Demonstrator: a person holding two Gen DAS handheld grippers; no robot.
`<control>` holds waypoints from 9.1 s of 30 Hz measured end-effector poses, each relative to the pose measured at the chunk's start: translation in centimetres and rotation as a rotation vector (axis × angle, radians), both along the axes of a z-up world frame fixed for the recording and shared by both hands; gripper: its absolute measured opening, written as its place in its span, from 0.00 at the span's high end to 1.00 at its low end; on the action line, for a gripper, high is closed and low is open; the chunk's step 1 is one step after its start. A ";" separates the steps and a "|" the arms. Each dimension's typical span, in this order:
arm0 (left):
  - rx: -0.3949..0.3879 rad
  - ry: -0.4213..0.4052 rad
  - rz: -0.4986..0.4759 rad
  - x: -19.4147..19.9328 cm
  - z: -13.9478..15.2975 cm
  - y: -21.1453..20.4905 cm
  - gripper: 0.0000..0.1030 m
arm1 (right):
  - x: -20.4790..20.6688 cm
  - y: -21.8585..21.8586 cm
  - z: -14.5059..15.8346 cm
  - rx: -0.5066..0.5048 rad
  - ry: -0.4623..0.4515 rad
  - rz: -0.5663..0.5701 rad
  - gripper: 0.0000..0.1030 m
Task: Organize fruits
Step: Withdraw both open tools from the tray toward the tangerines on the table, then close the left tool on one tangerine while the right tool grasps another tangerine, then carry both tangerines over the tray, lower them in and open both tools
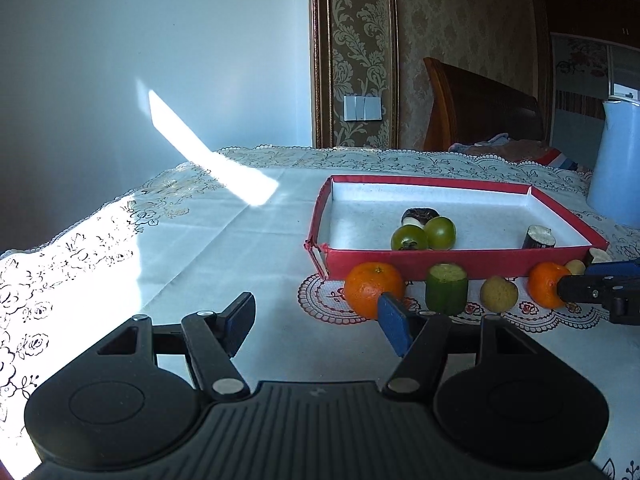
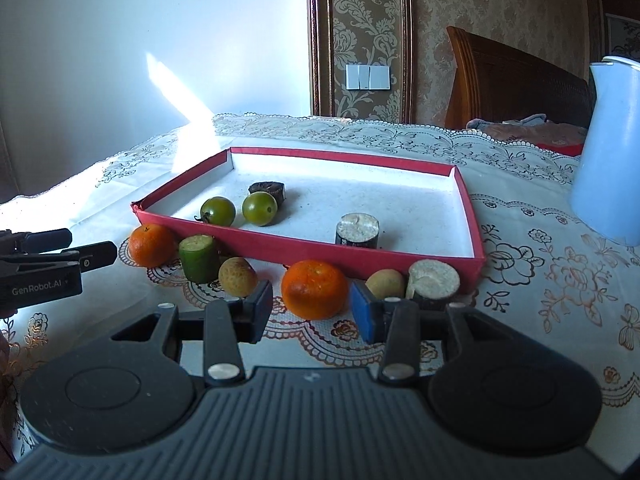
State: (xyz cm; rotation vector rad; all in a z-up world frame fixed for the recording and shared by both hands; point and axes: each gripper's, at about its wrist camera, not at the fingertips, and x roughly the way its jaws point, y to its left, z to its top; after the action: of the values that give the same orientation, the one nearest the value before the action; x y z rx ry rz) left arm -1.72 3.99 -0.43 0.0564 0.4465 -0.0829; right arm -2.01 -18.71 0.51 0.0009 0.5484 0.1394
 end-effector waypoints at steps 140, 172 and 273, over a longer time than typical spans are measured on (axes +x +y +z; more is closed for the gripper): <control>0.042 0.143 0.003 7.4 -0.6 -4.4 0.58 | 2.9 1.3 -1.2 -0.020 0.081 -0.074 0.62; -0.014 0.035 0.038 5.0 1.7 -4.3 0.59 | 1.6 0.3 1.1 0.036 -0.018 -0.035 0.62; -0.017 0.006 0.050 9.9 2.6 -6.7 0.50 | 5.3 -1.7 2.8 0.107 -0.136 -0.093 0.42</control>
State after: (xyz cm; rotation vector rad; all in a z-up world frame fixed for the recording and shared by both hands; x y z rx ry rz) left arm 8.19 -2.67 2.20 0.0281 0.4533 -0.0382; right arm 3.33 -20.37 3.34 0.1202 0.4039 0.0772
